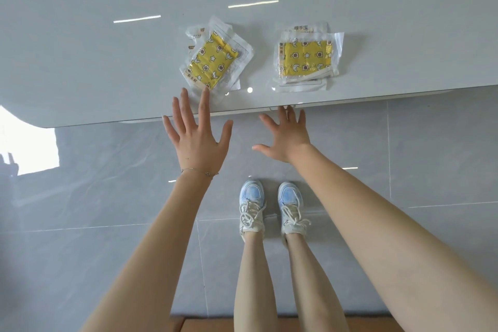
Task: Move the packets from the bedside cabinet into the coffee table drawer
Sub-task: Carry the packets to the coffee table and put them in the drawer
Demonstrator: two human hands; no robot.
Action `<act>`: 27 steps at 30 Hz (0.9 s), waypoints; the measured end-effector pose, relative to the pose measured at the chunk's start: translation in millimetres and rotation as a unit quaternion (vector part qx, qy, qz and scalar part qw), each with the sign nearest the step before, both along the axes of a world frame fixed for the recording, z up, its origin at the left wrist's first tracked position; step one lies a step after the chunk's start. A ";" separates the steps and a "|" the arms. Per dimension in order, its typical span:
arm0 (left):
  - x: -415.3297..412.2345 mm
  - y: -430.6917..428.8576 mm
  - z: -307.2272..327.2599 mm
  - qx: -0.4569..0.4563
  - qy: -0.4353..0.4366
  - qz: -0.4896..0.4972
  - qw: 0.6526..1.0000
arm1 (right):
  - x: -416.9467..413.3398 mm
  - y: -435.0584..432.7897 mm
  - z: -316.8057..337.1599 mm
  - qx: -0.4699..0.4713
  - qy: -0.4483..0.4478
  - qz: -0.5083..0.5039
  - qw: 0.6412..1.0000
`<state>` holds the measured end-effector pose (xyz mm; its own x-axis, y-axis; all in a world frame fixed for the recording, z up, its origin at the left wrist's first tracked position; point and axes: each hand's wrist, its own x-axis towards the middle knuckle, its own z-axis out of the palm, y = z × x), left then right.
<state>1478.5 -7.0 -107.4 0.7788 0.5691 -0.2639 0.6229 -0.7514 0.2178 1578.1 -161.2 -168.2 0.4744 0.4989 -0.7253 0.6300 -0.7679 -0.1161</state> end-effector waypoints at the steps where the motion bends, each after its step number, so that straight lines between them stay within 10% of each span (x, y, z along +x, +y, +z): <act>1: -1.3 0.2 1.9 -0.006 0.000 0.009 1.000 | -1.7 0.6 1.6 -0.002 0.005 -0.003 1.000; 27: -21.4 -30.4 24.9 -0.050 0.032 0.036 0.998 | -147.7 -94.8 38.2 -0.054 0.147 -0.027 0.987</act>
